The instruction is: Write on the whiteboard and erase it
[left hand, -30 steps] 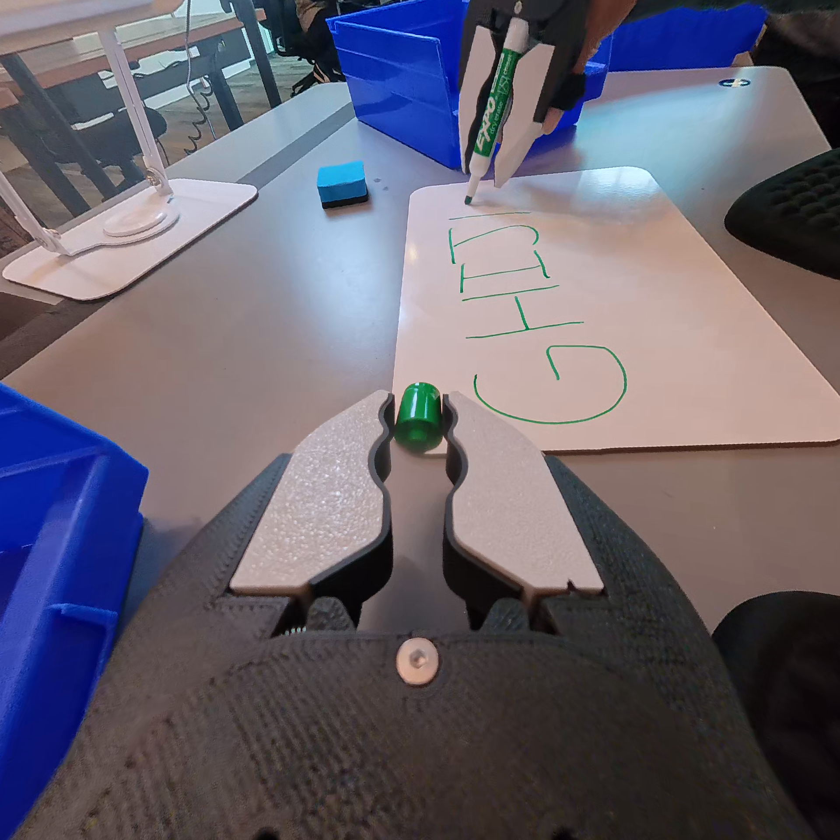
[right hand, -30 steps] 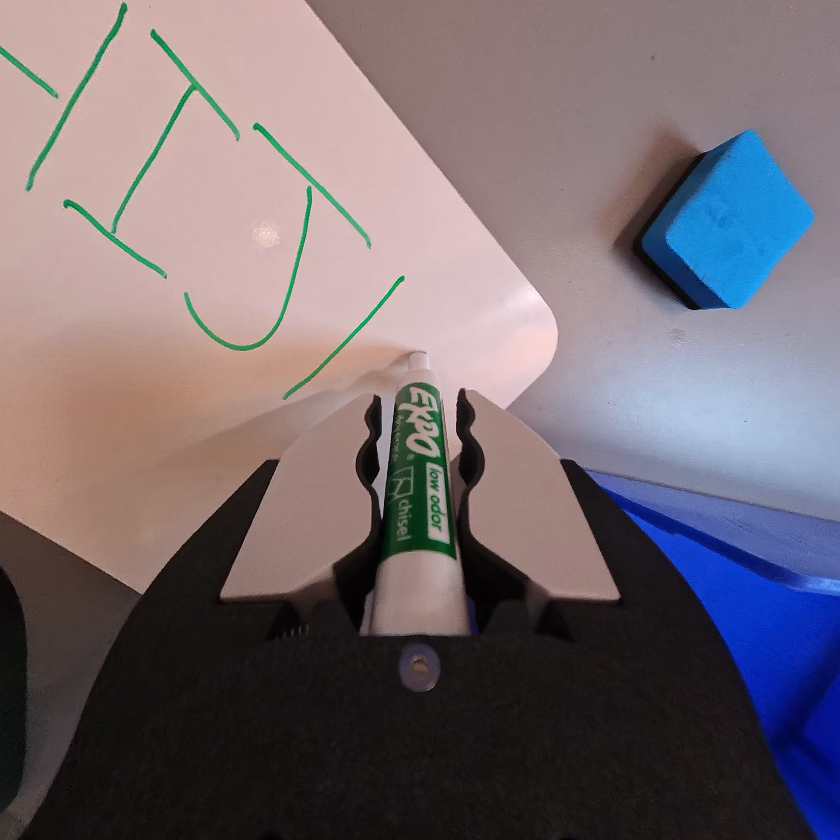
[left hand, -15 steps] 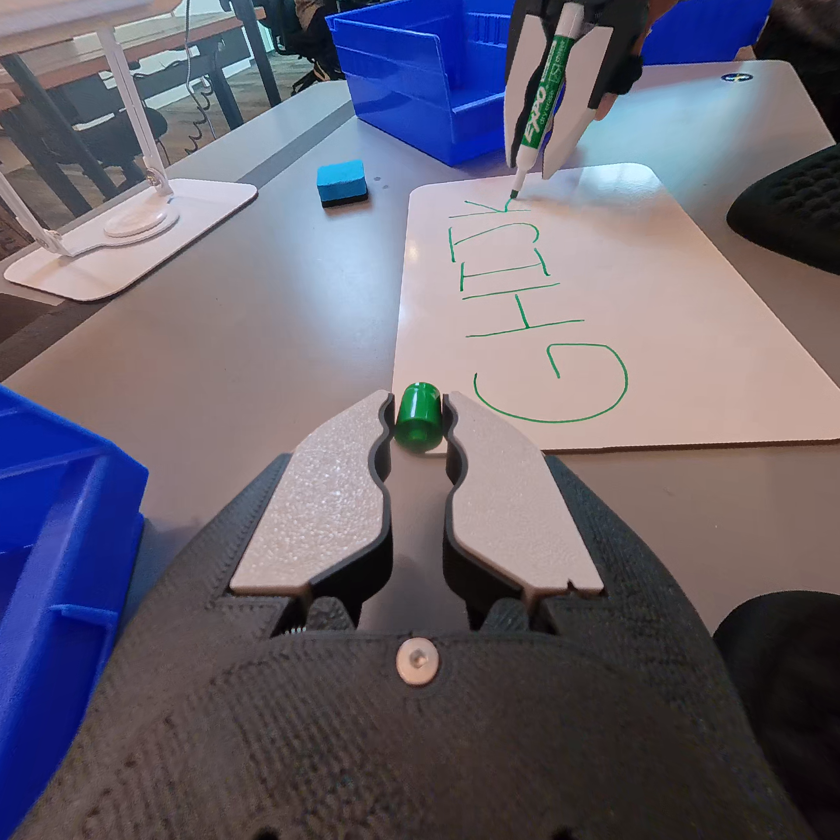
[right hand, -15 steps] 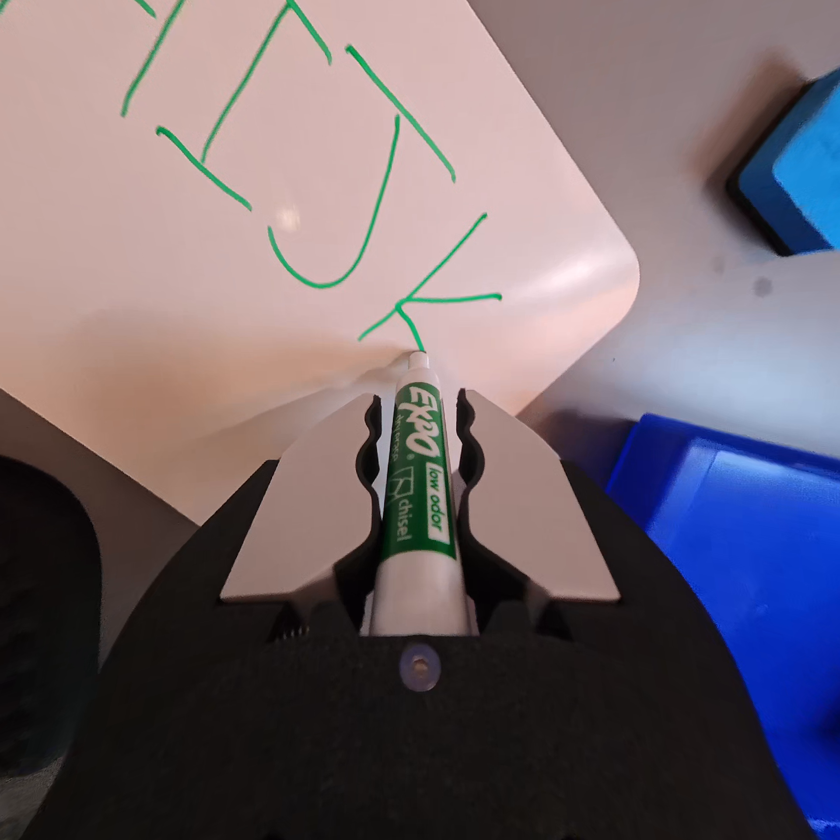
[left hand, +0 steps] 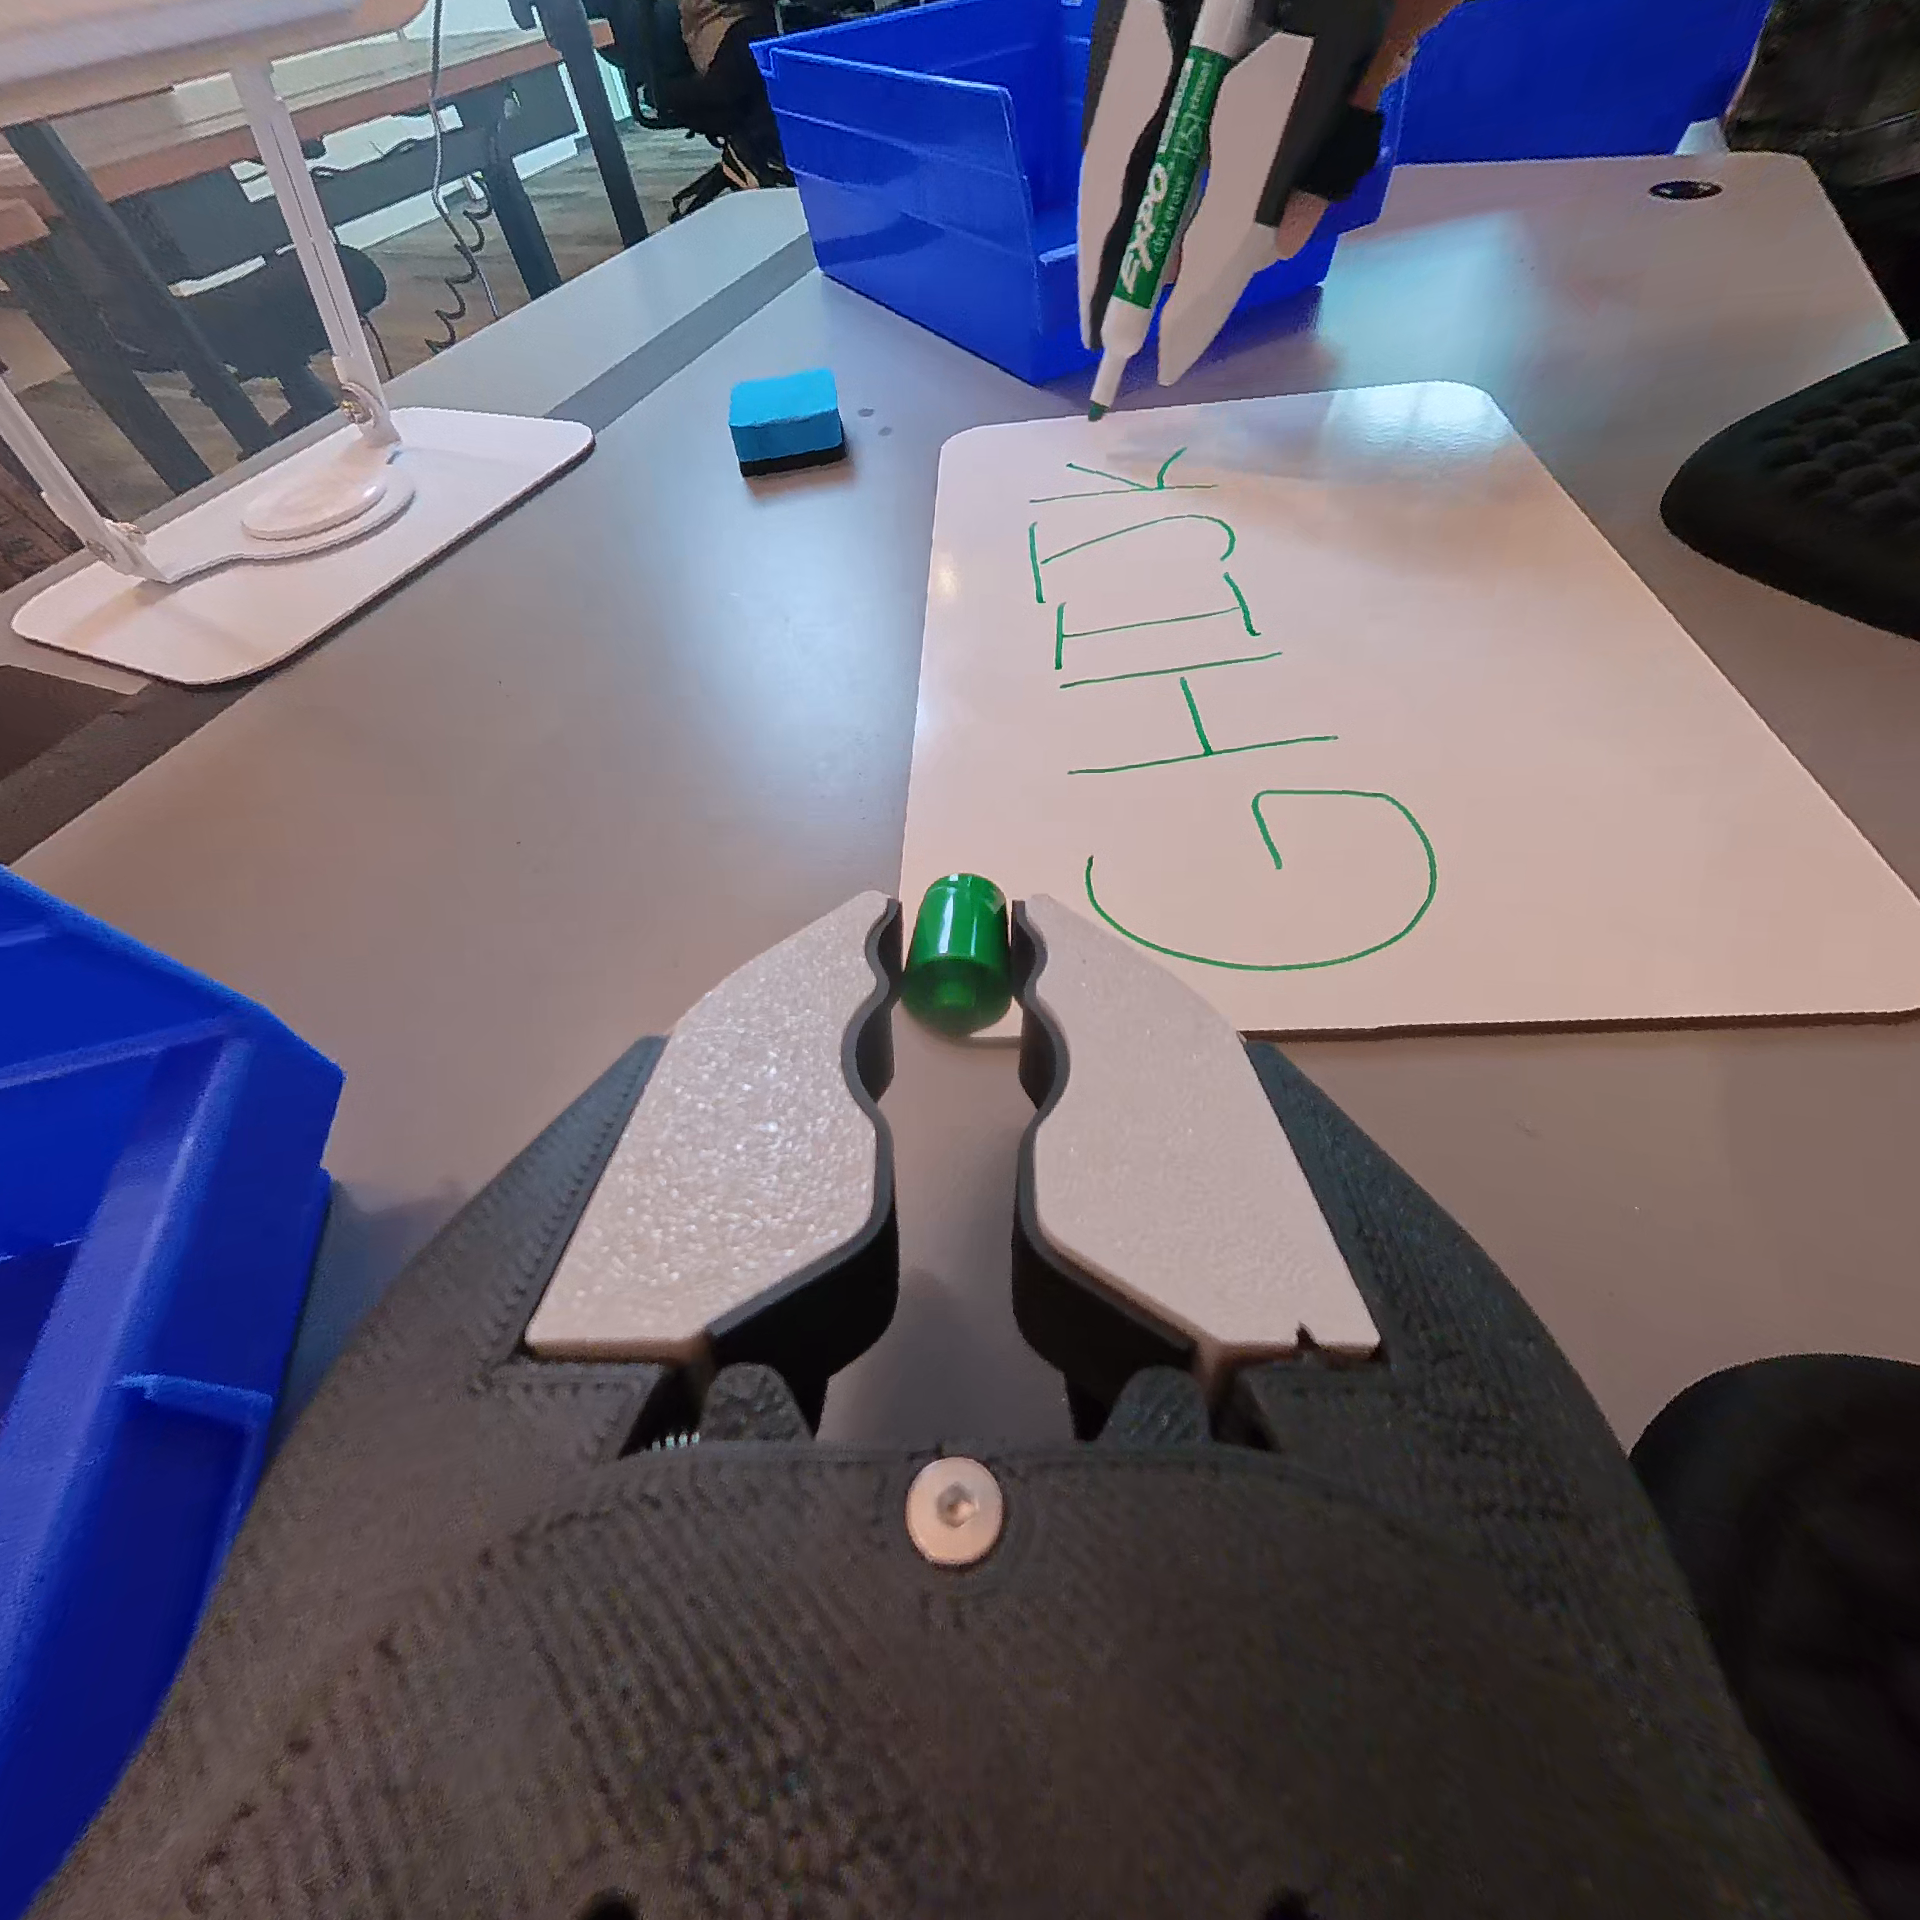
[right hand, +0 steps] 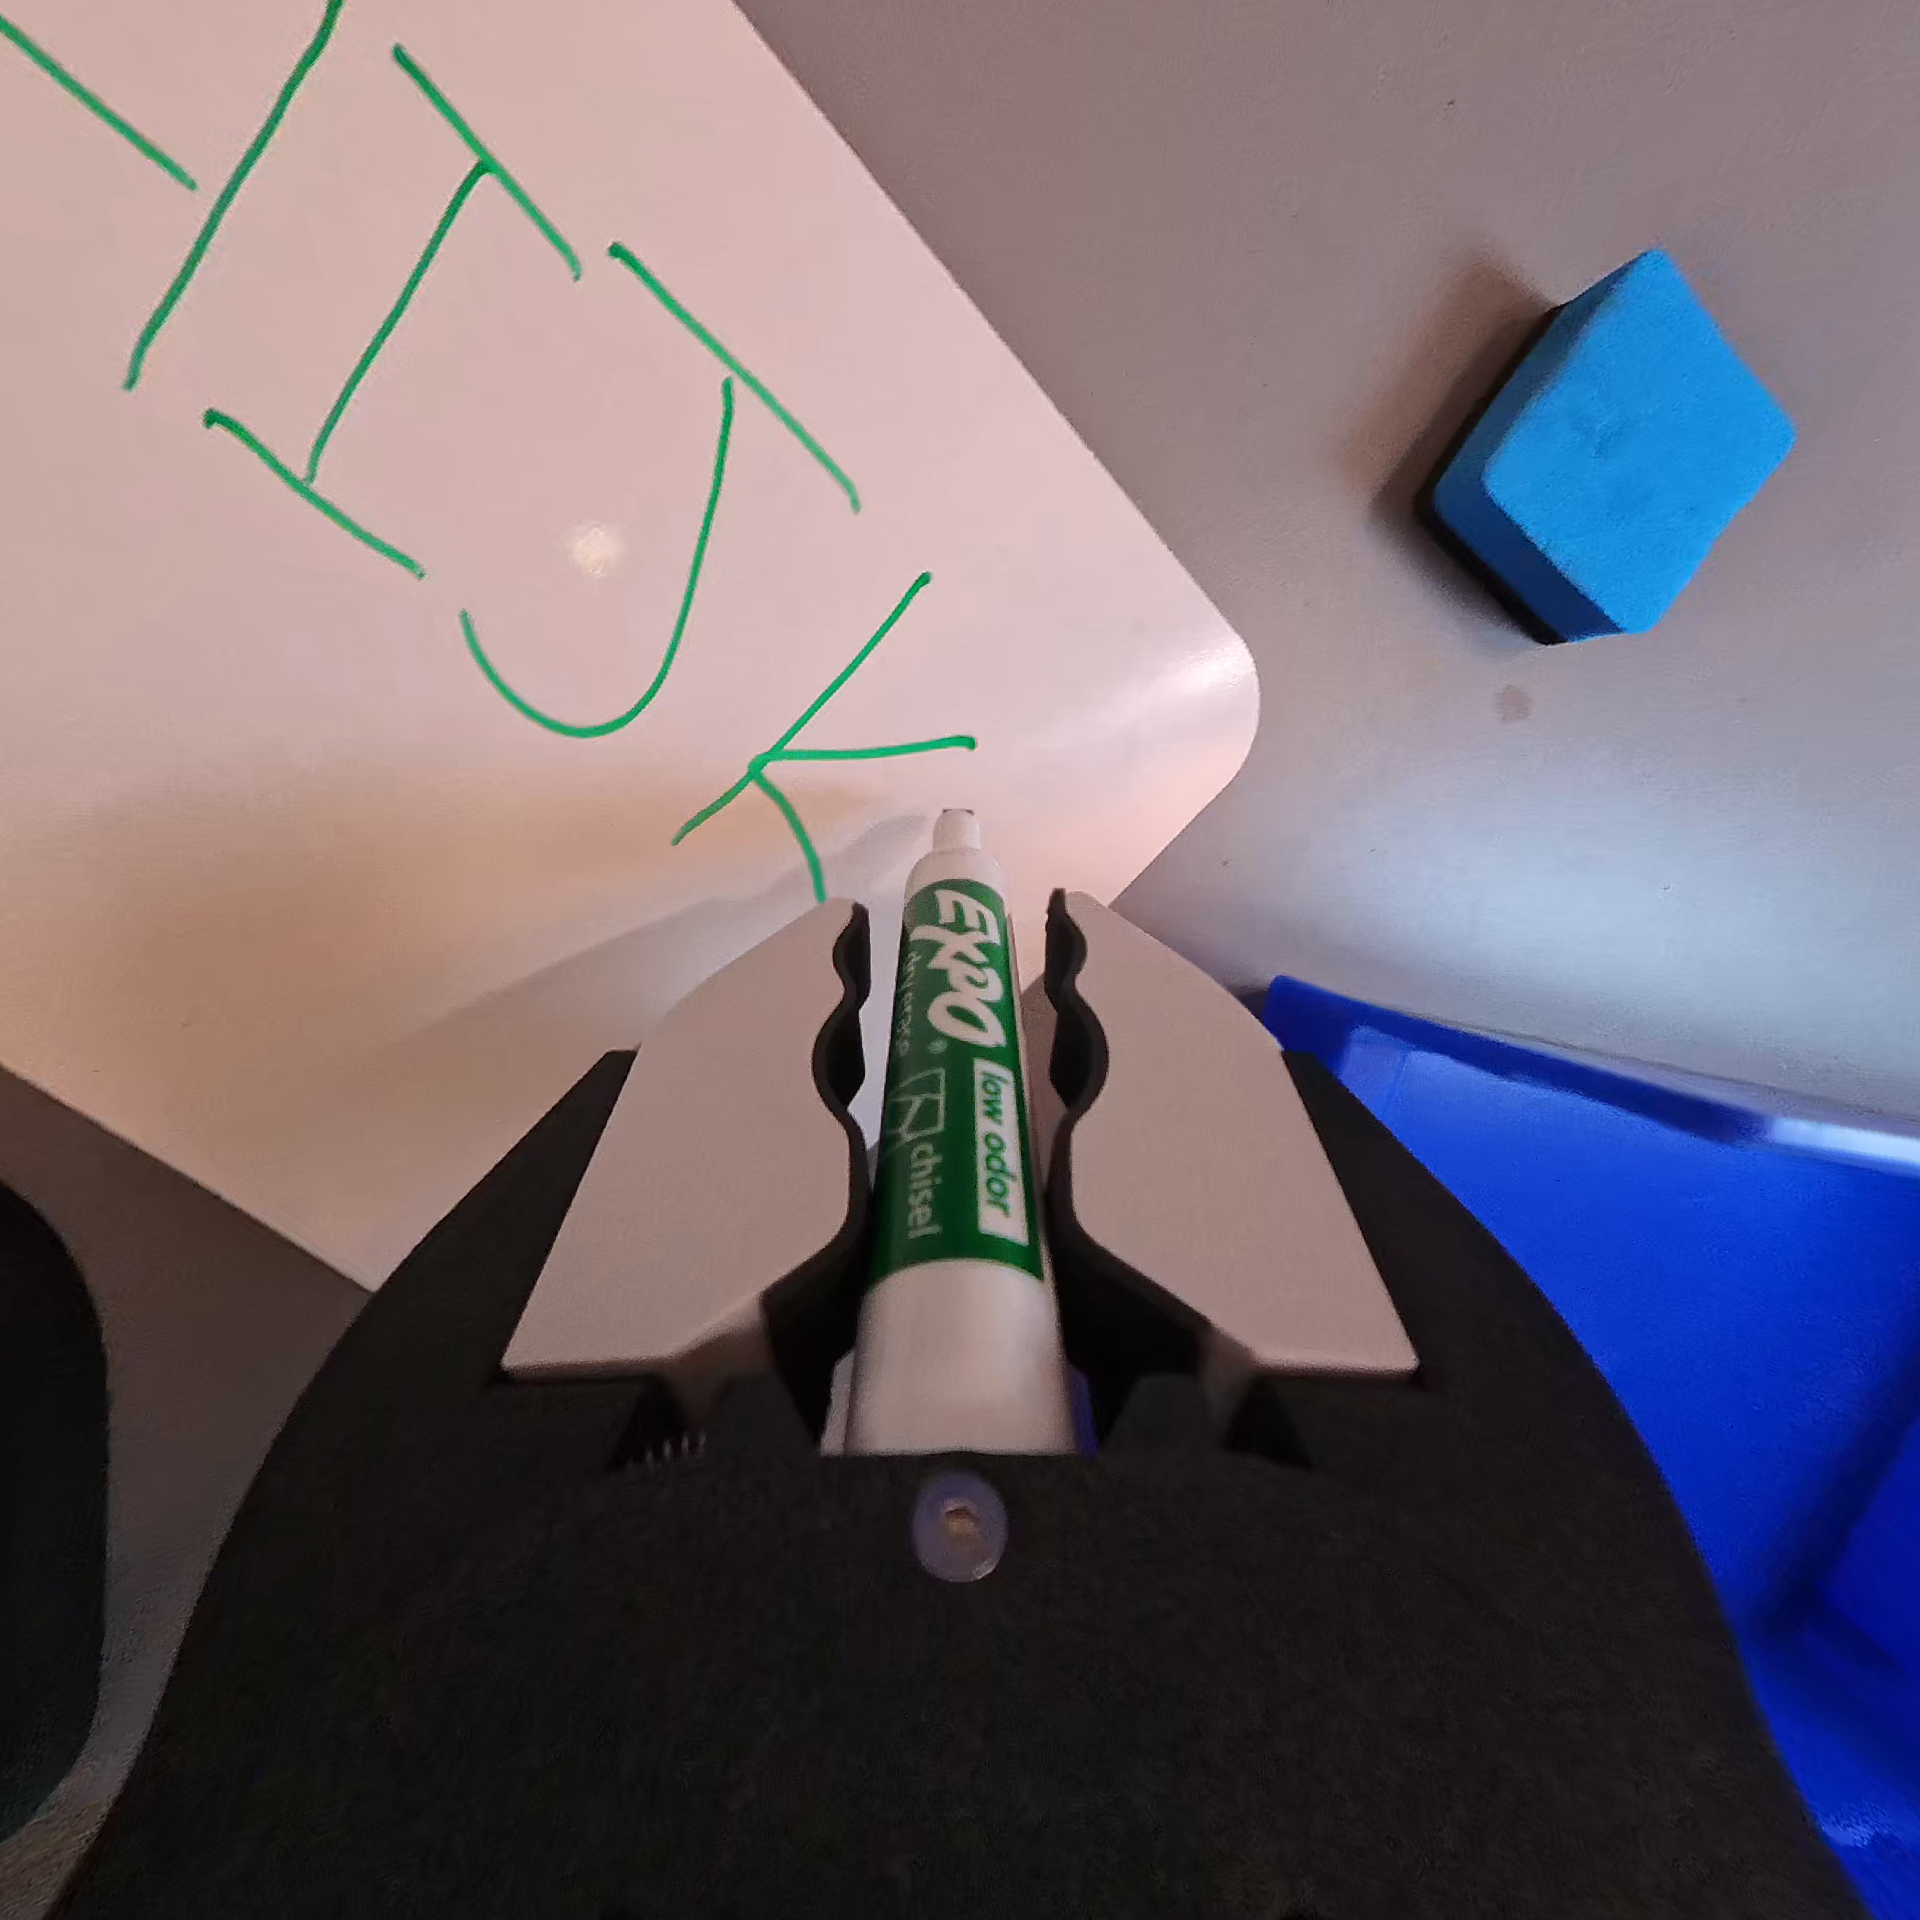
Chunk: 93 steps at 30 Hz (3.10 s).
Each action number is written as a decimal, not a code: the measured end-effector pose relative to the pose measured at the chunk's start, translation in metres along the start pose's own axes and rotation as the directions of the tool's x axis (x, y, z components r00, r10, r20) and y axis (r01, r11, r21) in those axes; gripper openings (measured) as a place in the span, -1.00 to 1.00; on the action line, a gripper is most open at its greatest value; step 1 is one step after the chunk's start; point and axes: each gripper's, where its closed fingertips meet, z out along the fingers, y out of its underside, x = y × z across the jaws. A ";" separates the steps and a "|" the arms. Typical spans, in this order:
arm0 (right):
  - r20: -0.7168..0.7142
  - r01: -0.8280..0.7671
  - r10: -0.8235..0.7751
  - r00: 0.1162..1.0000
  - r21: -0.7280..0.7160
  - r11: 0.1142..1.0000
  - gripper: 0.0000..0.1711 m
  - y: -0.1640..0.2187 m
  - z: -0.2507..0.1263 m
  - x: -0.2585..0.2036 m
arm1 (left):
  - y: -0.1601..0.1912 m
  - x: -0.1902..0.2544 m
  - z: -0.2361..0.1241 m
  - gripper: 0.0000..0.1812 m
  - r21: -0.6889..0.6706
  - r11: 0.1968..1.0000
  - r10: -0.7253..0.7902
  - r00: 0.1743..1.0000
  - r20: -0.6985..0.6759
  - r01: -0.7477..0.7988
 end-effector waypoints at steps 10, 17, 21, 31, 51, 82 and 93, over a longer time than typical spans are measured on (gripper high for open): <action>0.009 -0.006 0.006 1.000 0.008 1.000 -0.61 -0.012 0.012 0.015 | 0.000 0.001 -0.001 -0.78 0.002 1.000 -0.005 1.000 -0.002 0.005; 0.017 -0.003 0.003 1.000 0.010 1.000 -0.61 -0.013 0.014 0.016 | 0.000 0.001 -0.002 -0.78 0.003 1.000 -0.008 1.000 -0.001 0.008; 0.018 -0.002 0.002 1.000 0.012 1.000 -0.61 -0.013 0.015 0.016 | 0.000 0.001 -0.003 -0.78 0.003 1.000 -0.010 1.000 0.000 0.010; 0.022 0.001 -0.001 1.000 0.011 1.000 -0.61 -0.012 0.015 0.016 | 0.000 0.001 -0.003 -0.78 0.005 1.000 -0.013 1.000 0.000 0.013; 0.034 0.001 -0.001 0.999 0.005 1.000 -0.61 -0.010 0.020 0.015 | 0.001 0.000 -0.003 -0.78 0.001 1.000 -0.014 1.000 0.002 0.014; 0.065 -0.011 0.014 0.998 -0.043 0.999 -0.61 0.029 0.000 -0.023 | 0.001 -0.001 -0.001 -0.78 -0.005 1.000 -0.006 1.000 0.005 0.006; 0.012 -0.065 0.066 0.998 -0.074 0.995 -0.61 0.050 -0.005 -0.003 | 0.001 -0.002 0.000 -0.78 -0.005 1.000 -0.006 1.000 0.005 0.006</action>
